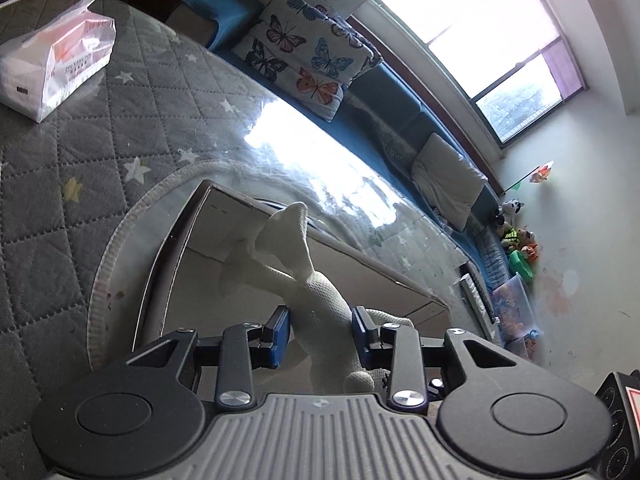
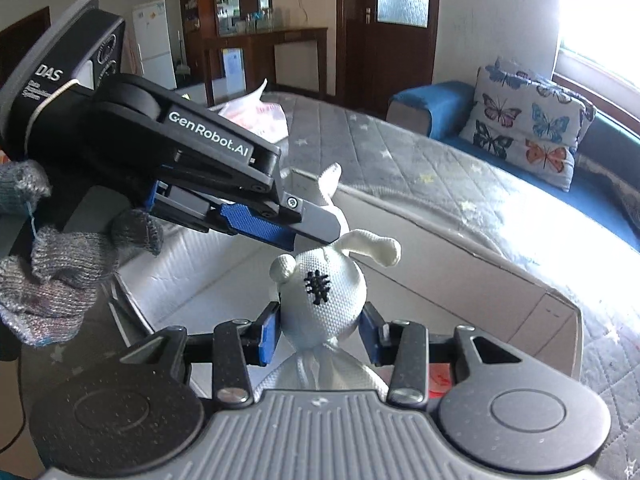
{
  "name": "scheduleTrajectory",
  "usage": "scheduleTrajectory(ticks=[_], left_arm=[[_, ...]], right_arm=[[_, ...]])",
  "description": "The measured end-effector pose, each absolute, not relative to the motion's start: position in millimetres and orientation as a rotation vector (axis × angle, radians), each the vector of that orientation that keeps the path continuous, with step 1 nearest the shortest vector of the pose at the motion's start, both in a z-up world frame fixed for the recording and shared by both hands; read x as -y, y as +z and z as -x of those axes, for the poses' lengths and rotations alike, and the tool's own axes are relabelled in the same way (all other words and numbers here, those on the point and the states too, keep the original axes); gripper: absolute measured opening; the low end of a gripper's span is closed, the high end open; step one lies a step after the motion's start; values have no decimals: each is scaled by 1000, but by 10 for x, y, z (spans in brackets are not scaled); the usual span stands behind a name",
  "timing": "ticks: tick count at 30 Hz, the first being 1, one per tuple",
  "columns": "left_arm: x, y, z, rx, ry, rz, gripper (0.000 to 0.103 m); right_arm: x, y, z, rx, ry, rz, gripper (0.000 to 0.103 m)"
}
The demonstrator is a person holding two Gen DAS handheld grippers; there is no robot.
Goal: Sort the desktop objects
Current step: 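Lift the white rabbit plush with the left gripper over the box, then release the rabbit plush into the box from the left gripper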
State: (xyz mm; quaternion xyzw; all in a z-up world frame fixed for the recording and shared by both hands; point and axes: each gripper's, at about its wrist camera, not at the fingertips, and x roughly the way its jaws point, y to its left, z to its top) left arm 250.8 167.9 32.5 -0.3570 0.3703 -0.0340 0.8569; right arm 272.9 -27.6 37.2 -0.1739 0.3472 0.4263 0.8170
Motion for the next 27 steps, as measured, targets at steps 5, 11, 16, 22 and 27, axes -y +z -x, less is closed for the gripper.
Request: scheduleTrajectory(ticks=[5,11,16,22,27], left_arm=[[-1633,311,-2519,-786,-53,706,36],[-1594,341,-2483,-787,-47,689,36],[-1569,363,-2435,-784,-45,670,36],[-1515,440,-2321,-769,-49,643,36],[-1470,520,-2185,-750,-57,623,36]], right_arm=[[228,290,-2781,-771,881,378,42],[249,239,-2822,-792,849,359,45],[314,289,-2775,-760,833,340,60],[403,388,-2709,-724,820,307,68],[515,535,-2580,-670,805,267,76]])
